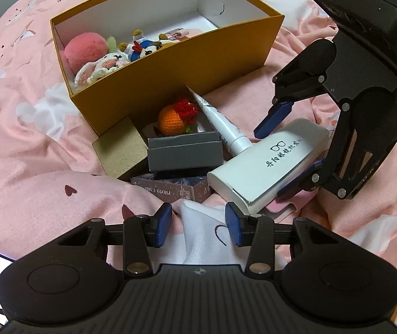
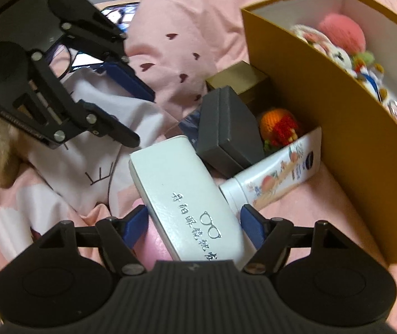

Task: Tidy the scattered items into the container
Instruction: 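Grasp the white glasses case with the right gripper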

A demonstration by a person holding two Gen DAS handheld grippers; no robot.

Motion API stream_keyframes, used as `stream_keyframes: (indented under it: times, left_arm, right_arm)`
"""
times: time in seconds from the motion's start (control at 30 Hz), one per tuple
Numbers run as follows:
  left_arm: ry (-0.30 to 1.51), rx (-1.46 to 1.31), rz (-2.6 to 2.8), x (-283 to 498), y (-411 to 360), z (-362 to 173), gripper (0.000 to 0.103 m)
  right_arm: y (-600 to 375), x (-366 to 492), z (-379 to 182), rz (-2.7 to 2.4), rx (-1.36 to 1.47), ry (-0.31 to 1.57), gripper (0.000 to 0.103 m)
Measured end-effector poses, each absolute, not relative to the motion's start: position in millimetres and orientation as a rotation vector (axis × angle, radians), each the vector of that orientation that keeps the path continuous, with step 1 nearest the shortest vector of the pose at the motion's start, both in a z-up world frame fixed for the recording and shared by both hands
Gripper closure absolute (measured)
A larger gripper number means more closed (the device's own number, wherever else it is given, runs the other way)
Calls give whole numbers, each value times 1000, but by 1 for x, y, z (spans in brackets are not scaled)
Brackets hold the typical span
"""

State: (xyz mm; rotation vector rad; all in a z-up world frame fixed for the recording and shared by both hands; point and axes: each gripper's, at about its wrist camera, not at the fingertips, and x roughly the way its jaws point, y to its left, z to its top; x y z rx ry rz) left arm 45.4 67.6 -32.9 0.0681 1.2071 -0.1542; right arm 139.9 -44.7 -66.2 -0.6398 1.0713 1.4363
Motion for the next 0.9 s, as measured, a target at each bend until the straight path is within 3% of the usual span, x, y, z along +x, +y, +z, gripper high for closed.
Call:
stream_keyframes:
  times: [0.5,0.57,0.67,0.9]
  left_arm:
    - [1176,46,-58,65,97,-16,53]
    - [1172,3,-12,76,111,-15,53]
    - [1182,-96,66,94,136,-23,52]
    - [1205,-301,162,121,170,-61,44]
  right_arm:
    - [-77,140,-66,1244,-787,1132,29]
    - [-79,142,-66,1199,-823,1119,38]
    - [-87,162,-68,1062,-839,1132,44]
    - [-102,189,-74,998,-722,1192,42]
